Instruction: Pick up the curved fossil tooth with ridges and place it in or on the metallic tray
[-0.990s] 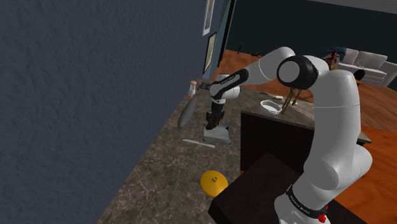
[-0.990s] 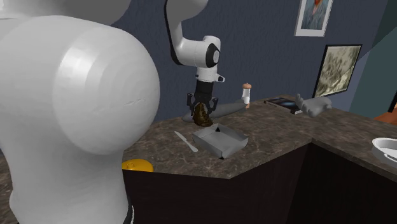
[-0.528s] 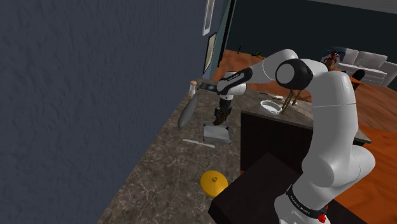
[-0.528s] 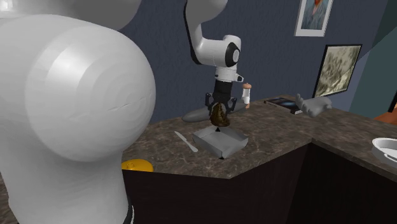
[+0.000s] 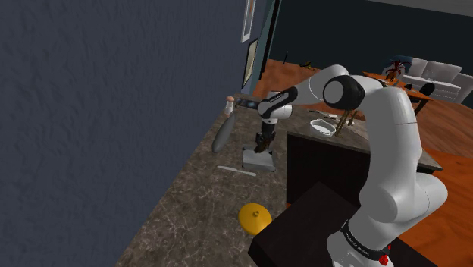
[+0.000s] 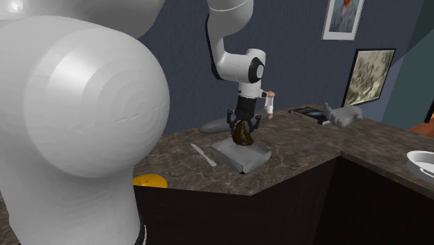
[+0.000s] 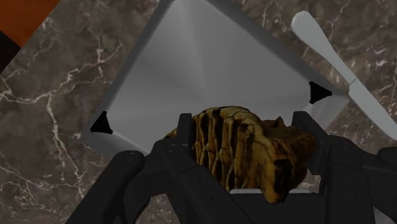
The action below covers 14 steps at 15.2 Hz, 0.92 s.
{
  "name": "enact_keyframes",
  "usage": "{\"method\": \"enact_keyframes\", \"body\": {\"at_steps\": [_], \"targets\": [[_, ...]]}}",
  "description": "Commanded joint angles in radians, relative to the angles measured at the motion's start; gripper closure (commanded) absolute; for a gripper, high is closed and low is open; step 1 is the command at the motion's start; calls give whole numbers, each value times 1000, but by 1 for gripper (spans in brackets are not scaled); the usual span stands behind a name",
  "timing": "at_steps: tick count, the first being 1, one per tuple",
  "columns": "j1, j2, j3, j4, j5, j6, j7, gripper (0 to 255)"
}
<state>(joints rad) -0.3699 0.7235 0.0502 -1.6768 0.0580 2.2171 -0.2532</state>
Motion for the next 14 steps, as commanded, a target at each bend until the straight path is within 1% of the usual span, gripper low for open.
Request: {"method": "enact_keyframes", "body": {"at_steps": [1,7,14], "targets": [[1,22,0,7,0,16,0,255],[2,90,-1,28,-1,63,-3,255],[2,90,-1,28,-1,63,-3,255]]}}
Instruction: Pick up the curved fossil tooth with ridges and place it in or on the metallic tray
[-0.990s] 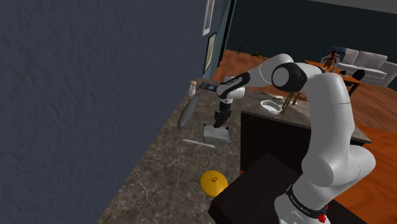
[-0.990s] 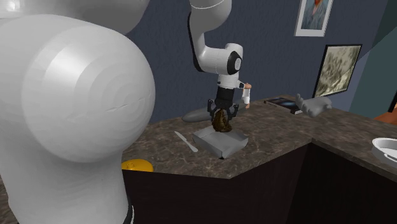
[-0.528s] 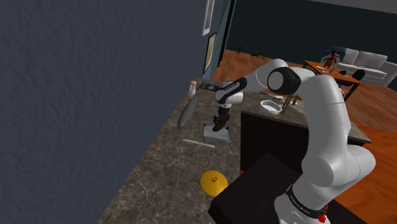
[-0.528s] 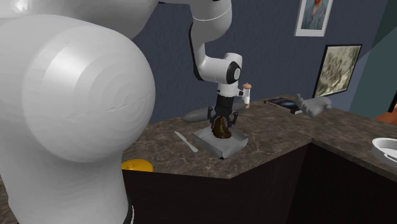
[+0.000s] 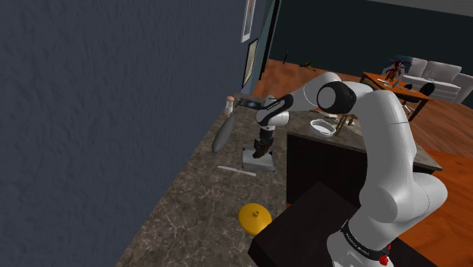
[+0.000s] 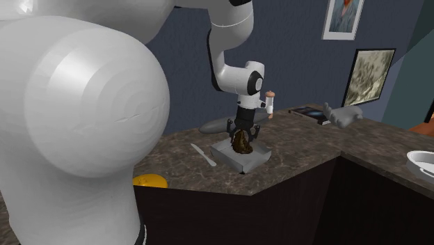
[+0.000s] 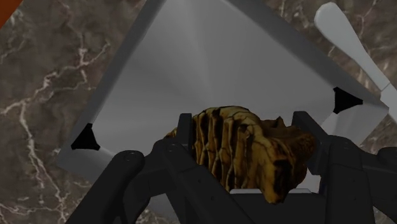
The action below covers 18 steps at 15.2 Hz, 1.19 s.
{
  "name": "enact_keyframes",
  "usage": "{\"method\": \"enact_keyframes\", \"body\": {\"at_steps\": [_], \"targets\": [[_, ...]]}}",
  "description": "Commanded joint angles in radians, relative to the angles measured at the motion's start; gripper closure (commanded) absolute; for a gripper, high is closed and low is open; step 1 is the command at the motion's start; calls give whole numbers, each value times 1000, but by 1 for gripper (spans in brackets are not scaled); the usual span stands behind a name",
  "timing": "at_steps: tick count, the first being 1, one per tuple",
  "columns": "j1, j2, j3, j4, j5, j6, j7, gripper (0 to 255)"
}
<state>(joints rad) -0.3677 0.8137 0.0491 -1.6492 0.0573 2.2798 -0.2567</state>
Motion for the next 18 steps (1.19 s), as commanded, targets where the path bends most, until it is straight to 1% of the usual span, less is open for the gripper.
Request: {"method": "enact_keyframes", "body": {"at_steps": [1,2,7,11,18], "targets": [[0,0,0,0,0,0,0,255],[0,0,0,1,0,0,0,0],[0,0,0,0,0,0,0,0],[-5,-73,-1,19,-1,-91,1,0],[-5,-73,-1,19,-1,-91,1,0]]}}
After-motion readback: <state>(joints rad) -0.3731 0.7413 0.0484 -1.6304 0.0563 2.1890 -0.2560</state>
